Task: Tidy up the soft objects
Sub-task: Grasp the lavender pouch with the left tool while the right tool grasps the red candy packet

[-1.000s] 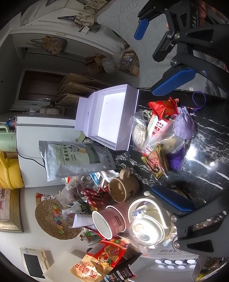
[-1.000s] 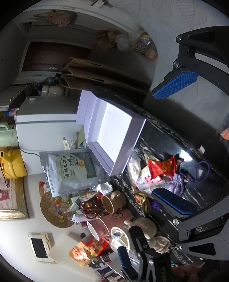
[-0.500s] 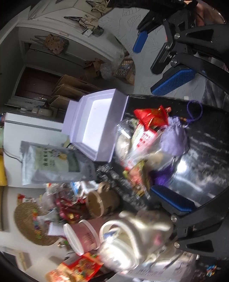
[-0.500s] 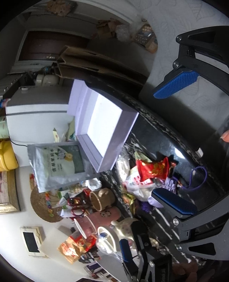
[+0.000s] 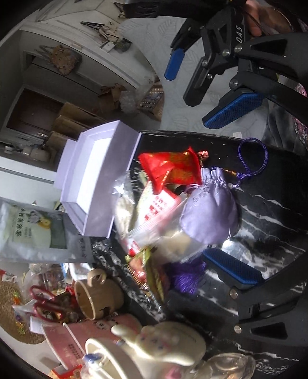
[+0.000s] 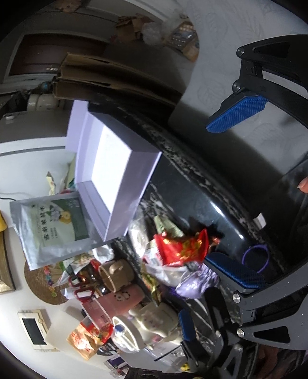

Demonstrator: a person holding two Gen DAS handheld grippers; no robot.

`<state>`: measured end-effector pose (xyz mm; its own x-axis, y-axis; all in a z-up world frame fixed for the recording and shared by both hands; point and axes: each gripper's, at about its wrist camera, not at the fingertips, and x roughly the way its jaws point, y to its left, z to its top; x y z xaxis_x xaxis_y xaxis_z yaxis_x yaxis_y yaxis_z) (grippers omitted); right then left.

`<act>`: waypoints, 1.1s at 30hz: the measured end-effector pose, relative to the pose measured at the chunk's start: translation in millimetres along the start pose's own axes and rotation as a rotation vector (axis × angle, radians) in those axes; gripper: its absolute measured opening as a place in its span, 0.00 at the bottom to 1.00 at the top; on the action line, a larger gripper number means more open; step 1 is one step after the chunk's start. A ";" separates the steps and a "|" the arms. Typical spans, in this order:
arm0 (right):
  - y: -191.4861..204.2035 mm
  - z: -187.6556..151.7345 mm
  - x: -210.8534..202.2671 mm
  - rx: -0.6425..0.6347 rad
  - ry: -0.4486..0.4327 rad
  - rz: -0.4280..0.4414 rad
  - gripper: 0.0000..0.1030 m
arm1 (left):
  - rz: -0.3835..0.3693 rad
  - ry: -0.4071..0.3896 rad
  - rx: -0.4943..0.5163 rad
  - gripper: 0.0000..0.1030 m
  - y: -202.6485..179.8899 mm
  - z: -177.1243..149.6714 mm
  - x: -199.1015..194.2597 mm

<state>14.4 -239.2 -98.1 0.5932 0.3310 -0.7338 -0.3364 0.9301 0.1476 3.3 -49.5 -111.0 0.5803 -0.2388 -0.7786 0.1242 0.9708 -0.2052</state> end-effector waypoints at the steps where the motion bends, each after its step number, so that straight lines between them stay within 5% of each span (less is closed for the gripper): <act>1: -2.2 -1.5 2.1 0.001 0.006 0.001 1.00 | 0.003 0.005 -0.001 1.00 0.4 -1.0 3.2; 11: -13.7 -7.6 14.9 -0.003 0.045 0.005 1.00 | 0.070 0.065 0.002 0.97 5.4 -5.9 32.2; 18: -17.1 -7.0 21.2 0.004 0.062 0.004 1.00 | 0.101 0.058 0.021 0.72 7.9 -11.1 39.4; 22: -17.7 -7.3 21.5 0.009 0.066 0.007 1.00 | 0.086 0.024 0.024 0.64 9.2 -13.2 29.0; 33: 3.5 -7.2 26.5 -0.010 0.072 0.055 1.00 | 0.100 -0.060 -0.012 0.63 16.8 -11.4 -29.9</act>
<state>23.7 -228.3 -121.7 0.5198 0.3686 -0.7707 -0.3742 0.9092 0.1824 -21.2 -26.3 -98.0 0.6364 -0.1390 -0.7587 0.0542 0.9893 -0.1358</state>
